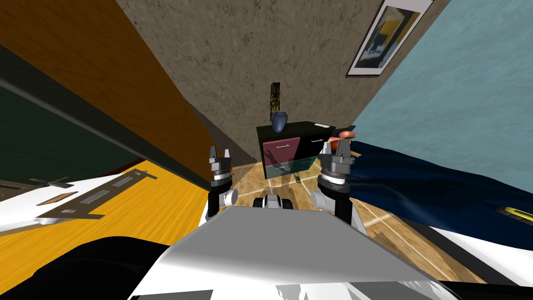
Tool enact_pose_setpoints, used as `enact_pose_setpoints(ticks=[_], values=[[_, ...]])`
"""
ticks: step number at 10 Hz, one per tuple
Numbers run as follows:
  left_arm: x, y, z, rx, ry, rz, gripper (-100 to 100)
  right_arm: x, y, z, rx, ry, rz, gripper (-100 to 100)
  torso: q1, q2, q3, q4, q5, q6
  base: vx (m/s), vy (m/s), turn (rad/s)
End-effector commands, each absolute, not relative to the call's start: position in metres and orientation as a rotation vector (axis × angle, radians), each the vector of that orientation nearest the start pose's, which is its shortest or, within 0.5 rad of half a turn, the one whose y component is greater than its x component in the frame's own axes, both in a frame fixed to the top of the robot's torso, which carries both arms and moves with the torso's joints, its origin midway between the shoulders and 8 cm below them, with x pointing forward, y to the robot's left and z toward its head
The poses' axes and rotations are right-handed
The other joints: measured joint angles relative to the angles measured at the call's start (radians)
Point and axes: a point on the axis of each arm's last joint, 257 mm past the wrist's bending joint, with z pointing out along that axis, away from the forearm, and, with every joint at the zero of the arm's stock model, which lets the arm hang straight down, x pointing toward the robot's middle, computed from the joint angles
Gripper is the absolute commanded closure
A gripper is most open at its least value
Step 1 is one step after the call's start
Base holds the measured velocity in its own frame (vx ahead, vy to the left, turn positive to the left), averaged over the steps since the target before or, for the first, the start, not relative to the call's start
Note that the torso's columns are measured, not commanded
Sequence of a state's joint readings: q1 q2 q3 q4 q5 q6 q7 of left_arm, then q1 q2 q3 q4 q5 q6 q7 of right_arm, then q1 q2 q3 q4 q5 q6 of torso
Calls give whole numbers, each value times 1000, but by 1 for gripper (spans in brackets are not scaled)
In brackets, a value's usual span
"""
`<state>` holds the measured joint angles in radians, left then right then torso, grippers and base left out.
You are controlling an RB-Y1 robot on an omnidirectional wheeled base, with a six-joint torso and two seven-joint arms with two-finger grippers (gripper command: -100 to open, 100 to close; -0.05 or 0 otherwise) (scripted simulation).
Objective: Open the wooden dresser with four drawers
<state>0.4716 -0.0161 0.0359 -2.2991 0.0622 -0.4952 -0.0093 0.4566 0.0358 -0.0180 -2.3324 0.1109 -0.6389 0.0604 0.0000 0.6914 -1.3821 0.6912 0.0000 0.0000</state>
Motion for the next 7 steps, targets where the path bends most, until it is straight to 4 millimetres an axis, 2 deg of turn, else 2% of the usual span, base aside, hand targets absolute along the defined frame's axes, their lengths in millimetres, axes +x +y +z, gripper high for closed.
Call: enact_pose_setpoints(ticks=[1, 5, 7], values=[[339, 296, 42, -667, 531, -1316, 0, 311, -247, 82, 326, 566, 1185, -100, 0, 33, -69, 33, 0, 0, 17, 20, 28], [339, 296, 41, -667, 531, -1316, 0, 319, -226, 76, 160, 667, 1056, -100, 1, 46, -94, 47, 0, 0, 32, 34, 36], [339, 296, 41, -667, 531, -1316, 0, 322, -222, 74, 112, 686, 994, -100, 0, 46, -94, 47, 0, 0, 39, 30, 24]])
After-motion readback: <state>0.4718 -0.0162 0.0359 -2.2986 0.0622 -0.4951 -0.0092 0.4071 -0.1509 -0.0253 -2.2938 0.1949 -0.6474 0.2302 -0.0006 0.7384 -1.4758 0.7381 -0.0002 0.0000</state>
